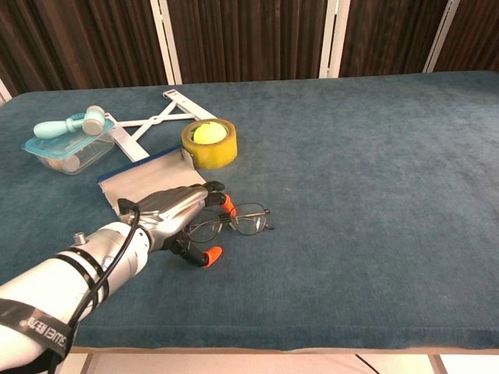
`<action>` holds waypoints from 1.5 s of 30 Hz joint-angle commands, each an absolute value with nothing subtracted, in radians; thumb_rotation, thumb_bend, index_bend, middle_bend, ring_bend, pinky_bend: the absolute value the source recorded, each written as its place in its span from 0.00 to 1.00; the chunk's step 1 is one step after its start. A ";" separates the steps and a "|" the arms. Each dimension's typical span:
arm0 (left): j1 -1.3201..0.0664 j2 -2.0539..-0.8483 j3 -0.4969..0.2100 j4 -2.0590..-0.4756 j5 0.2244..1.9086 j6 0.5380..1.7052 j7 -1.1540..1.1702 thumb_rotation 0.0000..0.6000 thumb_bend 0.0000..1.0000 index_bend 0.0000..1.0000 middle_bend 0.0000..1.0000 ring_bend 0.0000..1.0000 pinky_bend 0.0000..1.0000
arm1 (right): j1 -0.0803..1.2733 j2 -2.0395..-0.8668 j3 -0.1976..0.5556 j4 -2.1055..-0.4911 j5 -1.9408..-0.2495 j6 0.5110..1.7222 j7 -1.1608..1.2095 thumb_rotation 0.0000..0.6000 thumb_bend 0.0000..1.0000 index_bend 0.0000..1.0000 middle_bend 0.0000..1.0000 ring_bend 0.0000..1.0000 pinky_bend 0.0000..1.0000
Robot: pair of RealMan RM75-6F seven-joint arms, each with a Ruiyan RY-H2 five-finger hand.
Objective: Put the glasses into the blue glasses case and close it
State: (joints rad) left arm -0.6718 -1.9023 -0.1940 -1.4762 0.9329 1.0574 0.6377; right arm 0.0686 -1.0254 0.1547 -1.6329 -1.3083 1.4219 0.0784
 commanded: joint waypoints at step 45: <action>-0.681 -1.855 -0.164 -1.532 0.964 1.103 0.602 1.00 0.40 0.58 0.11 0.00 0.06 | 0.072 -1.025 0.142 -1.637 -1.325 1.415 0.070 1.00 0.20 0.00 0.00 0.00 0.00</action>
State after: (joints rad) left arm -0.6812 -1.8558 -0.1638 -1.5315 0.9633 1.1027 0.6026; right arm 0.0720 -1.0252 0.1424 -1.6373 -1.3246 1.4148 0.0702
